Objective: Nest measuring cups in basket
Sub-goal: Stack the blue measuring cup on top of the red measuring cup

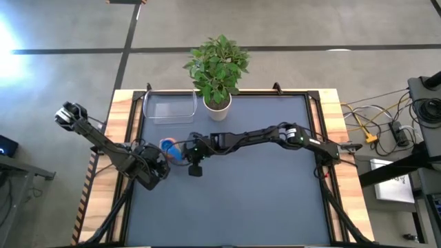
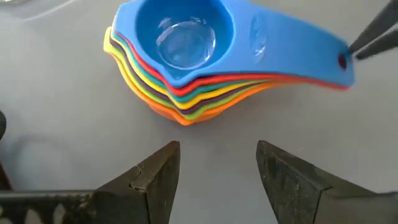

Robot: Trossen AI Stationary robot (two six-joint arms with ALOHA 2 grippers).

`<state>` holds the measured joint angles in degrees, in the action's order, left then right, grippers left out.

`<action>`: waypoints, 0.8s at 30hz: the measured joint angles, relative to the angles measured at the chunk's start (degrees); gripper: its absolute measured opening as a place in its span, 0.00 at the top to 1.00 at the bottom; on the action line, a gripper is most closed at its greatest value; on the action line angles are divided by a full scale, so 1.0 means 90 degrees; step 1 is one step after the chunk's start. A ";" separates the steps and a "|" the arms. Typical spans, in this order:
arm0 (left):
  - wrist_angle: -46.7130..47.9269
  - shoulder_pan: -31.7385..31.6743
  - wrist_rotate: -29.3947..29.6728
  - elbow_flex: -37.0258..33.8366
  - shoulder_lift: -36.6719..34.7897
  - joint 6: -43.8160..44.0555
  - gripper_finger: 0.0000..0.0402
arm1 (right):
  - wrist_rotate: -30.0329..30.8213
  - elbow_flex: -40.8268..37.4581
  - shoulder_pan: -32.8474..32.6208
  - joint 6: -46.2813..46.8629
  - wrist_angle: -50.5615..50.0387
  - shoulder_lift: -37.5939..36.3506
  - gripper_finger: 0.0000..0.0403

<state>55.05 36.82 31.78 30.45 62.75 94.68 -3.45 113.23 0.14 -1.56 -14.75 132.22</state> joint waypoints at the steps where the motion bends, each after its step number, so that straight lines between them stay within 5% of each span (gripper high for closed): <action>1: -0.0002 0.0000 -0.0037 -0.0005 0.0029 0.0043 0.51 | 0.0048 0.0000 0.0003 0.0000 -0.0041 -0.0018 0.98; 24: -0.0012 -0.0075 -0.0380 -0.0019 0.1108 0.0607 0.51 | 0.0065 -0.0148 0.0358 0.0040 -0.0085 -0.0041 0.98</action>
<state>54.94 36.14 28.36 30.28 72.72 100.14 -2.86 111.90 3.37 -1.20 -15.51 131.85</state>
